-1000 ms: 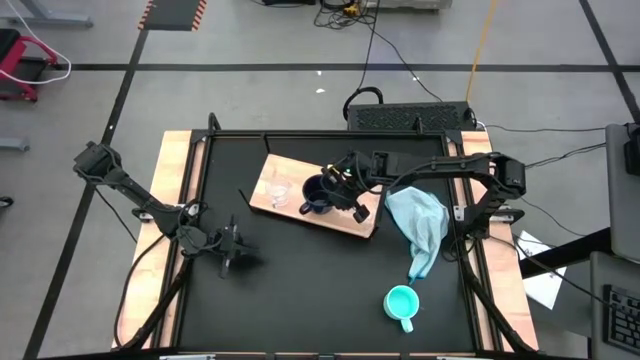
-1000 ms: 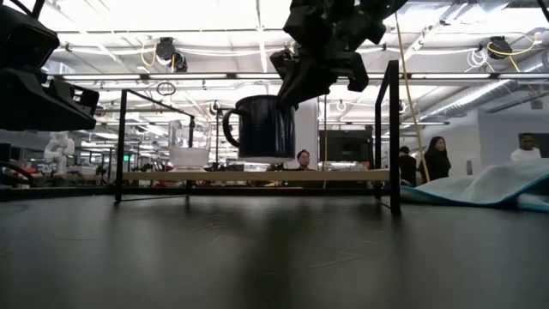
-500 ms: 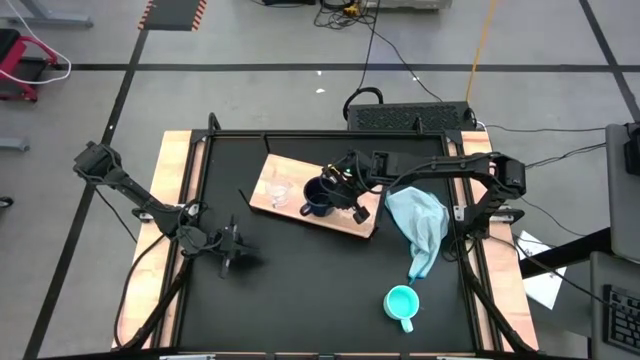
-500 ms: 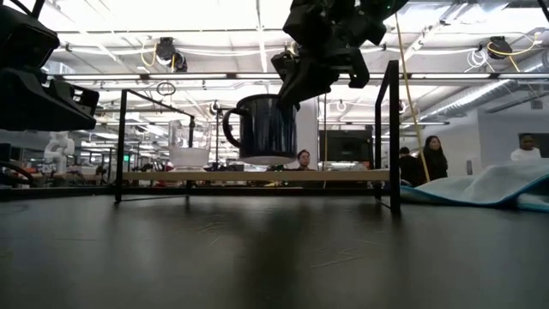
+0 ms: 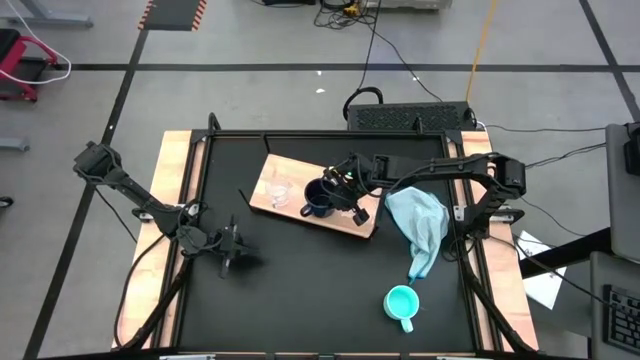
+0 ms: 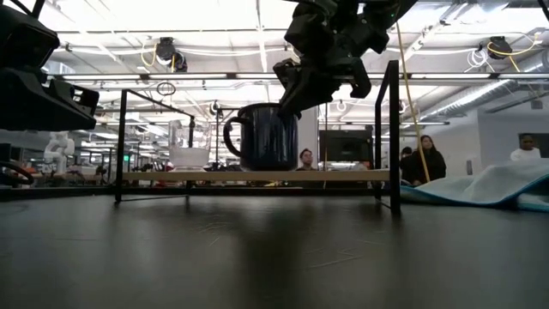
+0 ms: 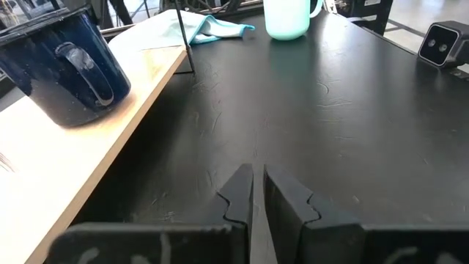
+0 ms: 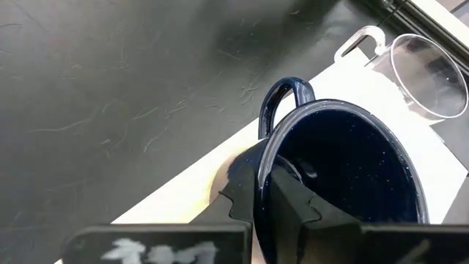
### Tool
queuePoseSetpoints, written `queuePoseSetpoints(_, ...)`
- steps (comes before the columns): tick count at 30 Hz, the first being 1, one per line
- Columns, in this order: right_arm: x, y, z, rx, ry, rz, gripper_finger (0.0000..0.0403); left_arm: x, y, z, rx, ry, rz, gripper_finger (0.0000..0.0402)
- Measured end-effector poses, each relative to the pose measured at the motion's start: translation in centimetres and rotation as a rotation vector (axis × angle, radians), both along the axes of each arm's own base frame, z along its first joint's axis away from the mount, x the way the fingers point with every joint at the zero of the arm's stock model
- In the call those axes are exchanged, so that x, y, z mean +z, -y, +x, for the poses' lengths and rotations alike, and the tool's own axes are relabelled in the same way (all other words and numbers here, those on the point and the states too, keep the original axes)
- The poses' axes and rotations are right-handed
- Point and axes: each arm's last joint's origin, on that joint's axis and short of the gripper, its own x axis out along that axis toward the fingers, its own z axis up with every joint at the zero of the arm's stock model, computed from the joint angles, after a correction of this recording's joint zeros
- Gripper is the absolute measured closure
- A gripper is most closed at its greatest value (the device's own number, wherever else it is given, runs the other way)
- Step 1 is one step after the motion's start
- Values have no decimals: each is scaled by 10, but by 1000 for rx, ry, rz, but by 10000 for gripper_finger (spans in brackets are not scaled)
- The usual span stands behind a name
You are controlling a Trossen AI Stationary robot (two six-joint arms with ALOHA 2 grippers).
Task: Stack small to large cups/mugs on shelf
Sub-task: Put the dark blue mug on the shelf, then put the light blue mug on the shelf
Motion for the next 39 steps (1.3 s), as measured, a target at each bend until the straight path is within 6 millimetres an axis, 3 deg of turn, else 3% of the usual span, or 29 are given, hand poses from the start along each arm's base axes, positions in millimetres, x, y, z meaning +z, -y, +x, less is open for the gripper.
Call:
queuePoseSetpoints(19,-1,-6,-1,-15,-33,35,385,0,1,0,-16,-5,-13,364)
queuePoseSetpoints(34,-1,-9,0,-33,-27,59,318,0,1,0,-15,-5,-16,364)
queuePoseSetpoints(39,16,-16,-2,-15,47,51,300,0,1,0,-16,-5,-16,364)
